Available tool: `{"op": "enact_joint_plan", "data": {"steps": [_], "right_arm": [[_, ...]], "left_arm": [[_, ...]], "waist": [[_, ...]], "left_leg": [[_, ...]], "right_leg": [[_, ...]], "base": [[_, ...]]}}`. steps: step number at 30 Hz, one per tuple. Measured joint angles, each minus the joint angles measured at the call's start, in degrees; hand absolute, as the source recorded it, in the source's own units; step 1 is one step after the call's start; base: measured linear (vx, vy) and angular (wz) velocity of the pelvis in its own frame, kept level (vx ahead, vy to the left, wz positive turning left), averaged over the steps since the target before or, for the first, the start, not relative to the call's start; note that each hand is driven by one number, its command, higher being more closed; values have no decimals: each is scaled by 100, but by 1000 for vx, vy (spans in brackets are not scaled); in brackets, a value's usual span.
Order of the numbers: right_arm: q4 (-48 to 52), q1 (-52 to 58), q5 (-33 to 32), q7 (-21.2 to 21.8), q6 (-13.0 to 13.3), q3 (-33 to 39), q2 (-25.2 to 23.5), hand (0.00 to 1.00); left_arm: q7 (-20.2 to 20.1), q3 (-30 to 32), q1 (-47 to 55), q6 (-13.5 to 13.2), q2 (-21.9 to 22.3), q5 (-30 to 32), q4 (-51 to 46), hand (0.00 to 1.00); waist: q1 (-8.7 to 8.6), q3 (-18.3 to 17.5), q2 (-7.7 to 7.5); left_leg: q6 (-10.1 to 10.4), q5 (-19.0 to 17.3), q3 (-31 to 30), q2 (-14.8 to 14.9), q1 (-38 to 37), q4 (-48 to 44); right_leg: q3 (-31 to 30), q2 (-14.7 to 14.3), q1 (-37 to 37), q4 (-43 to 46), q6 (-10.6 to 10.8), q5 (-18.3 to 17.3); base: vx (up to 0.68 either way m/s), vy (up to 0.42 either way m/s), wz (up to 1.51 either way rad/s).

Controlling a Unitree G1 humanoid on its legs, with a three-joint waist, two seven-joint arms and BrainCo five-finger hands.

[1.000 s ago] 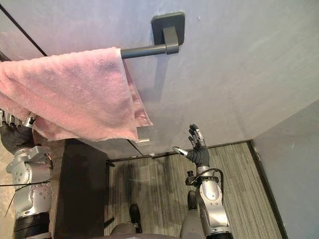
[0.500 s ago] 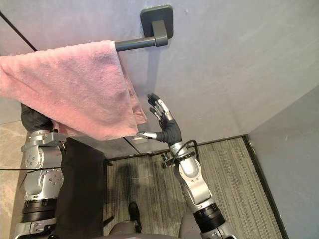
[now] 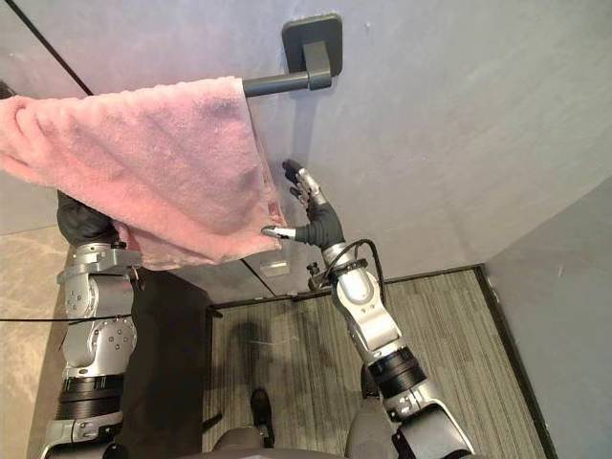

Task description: Organize washtable

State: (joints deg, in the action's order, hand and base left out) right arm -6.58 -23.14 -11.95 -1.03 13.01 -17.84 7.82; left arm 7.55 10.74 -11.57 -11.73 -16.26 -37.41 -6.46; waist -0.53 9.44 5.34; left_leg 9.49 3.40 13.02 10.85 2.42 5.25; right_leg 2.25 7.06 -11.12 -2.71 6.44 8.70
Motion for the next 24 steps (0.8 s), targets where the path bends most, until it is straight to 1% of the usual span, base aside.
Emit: {"op": "enact_joint_plan", "data": {"steps": [3,6,11,13,14,16,21,24], "right_arm": [[-17,-7,-160,4,-18,6,38,0],[-384,-278,-171,-21,-53,175,169,0],[-399,-500,-311,-45,-69,366,288,0],[-400,-518,-441,-46,-69,363,277,0],[-467,-565,-637,-38,-69,346,255,0],[-615,-674,-818,-29,-71,325,219,0],[-615,-750,-1013,-4,-74,143,140,0],[-647,-931,-1100,9,-81,61,48,0]], "left_arm": [[-4,-1,-3,3,1,1,0,100],[-19,-34,-75,7,27,50,0,100],[-131,-101,-109,5,32,107,-5,100],[-134,-155,-109,6,35,107,-6,100],[-135,-169,-108,6,43,107,-6,100],[-135,-174,-110,6,52,109,-26,100],[-134,-198,-120,6,203,211,-108,100],[-133,-297,-120,6,218,211,-108,100]], "waist": [[-6,0,1],[-5,-2,6],[1,-11,43],[7,-12,61],[16,-20,81],[16,-34,102],[18,-39,109],[23,-40,110]], "left_leg": [[3,19,-45,2,22,0],[25,56,-137,6,23,1],[18,110,-220,11,76,6],[18,125,-225,13,87,7],[20,133,-227,16,88,8],[19,143,-227,17,87,8],[23,168,-232,24,84,8],[31,192,-263,27,78,9]], "right_leg": [[49,5,8,0,0,0],[121,11,62,-3,-1,0],[221,19,83,-23,-19,13],[228,18,83,-43,-37,29],[229,14,83,-46,-39,36],[228,13,83,-48,-42,47],[228,5,92,-59,-55,75],[255,3,135,-91,-67,104]], "base": [[-11,7,9],[-15,10,12],[-28,7,10],[-30,9,2],[0,0,0],[0,0,0],[-6,2,0],[-34,8,5]]}}
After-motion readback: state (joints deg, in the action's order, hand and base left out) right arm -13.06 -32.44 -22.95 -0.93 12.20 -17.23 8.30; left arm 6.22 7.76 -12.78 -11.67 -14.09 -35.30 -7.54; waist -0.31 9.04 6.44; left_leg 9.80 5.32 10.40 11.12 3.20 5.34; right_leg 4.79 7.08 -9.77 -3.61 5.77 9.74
